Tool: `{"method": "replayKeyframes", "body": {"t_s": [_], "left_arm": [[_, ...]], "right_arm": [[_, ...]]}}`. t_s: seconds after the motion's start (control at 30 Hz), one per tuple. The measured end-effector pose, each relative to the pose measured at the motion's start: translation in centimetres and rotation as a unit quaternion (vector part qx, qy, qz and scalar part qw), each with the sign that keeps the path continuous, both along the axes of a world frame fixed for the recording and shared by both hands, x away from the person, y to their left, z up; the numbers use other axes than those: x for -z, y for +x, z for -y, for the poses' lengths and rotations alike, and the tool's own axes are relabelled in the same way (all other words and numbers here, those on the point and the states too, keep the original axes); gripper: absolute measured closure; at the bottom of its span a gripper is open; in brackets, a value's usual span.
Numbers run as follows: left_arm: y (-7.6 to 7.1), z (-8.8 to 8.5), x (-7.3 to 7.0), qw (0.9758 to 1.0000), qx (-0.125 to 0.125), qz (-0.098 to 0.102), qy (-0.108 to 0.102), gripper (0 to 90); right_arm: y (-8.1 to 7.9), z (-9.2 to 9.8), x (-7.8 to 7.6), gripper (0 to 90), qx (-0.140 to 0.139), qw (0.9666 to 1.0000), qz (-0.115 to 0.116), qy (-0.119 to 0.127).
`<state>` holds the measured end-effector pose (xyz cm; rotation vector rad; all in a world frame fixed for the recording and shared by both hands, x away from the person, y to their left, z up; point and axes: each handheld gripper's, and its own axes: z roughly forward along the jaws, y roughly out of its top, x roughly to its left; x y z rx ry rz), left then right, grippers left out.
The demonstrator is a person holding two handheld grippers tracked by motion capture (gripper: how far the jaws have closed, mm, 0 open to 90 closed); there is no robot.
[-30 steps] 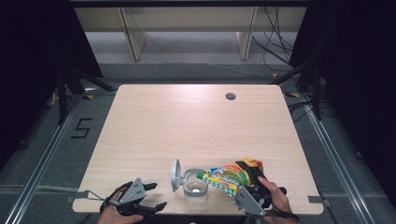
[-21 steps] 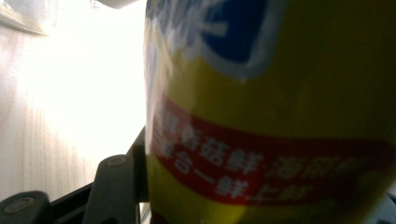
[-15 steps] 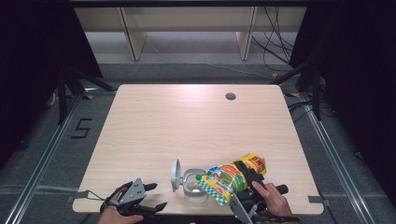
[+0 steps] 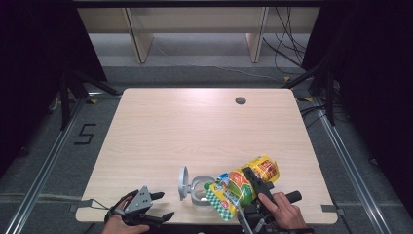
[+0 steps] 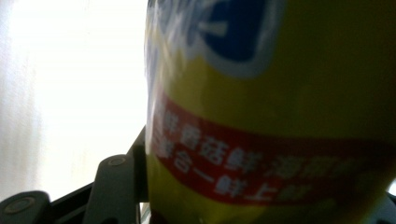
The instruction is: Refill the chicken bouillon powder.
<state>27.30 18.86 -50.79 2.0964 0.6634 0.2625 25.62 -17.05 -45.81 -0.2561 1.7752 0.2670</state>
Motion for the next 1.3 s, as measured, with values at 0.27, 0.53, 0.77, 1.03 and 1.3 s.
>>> {"method": "replayKeyframes", "body": {"t_s": [0.27,0.53,0.77,1.03,1.3], "left_arm": [[-0.1,0.1,0.0,1.0000,-0.003,-0.004,-0.008,26.1],[0.0,0.0,0.0,1.0000,-0.003,-0.002,-0.003,26.1],[-0.1,0.0,0.0,1.0000,-0.003,-0.004,-0.007,26.0],[-0.1,0.0,0.0,1.0000,-0.003,-0.003,-0.007,26.1],[-0.1,0.1,0.1,1.0000,-0.005,0.000,-0.009,26.1]], "right_arm": [[-0.3,-0.4,0.1,46.9,-0.005,0.9994,0.021,-0.026],[-0.2,-0.8,-0.3,48.0,-0.038,0.9946,0.067,-0.070],[-0.5,-0.9,-0.1,48.2,-0.024,0.9939,0.070,-0.081],[-0.6,-1.0,-0.4,48.2,-0.041,0.9884,0.101,-0.106],[-0.8,-1.1,-0.6,48.3,-0.041,0.9854,0.114,-0.120]]}}
